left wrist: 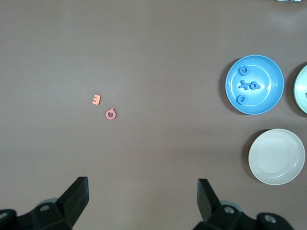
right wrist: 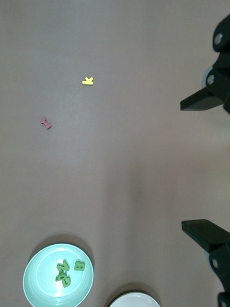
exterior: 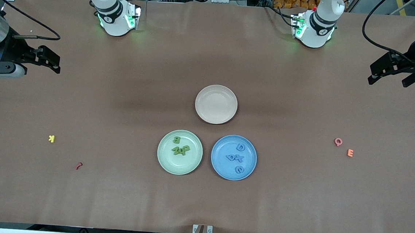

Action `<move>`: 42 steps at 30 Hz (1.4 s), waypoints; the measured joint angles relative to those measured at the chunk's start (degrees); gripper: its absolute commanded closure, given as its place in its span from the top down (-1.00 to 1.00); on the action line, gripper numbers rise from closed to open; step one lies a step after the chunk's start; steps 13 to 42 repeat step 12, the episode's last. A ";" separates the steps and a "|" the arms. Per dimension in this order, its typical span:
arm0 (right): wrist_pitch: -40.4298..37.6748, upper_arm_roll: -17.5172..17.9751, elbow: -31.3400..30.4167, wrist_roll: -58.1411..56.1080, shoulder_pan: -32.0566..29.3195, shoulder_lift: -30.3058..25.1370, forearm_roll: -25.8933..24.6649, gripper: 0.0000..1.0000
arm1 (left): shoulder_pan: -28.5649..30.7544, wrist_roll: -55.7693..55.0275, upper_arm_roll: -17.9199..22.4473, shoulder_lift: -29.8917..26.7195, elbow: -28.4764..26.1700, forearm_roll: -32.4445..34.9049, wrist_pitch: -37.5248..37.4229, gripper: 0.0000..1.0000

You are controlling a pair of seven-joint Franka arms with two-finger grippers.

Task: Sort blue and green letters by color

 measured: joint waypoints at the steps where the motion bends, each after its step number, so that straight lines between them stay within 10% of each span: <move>1: 0.00 0.00 0.00 0.00 0.00 0.00 0.00 1.00 | 0.00 0.00 0.00 0.03 0.04 0.00 -0.03 1.00; 42: 0.00 0.00 0.00 0.00 0.00 0.00 0.00 1.00 | 0.00 1.04 0.02 0.30 0.16 0.03 -0.05 1.00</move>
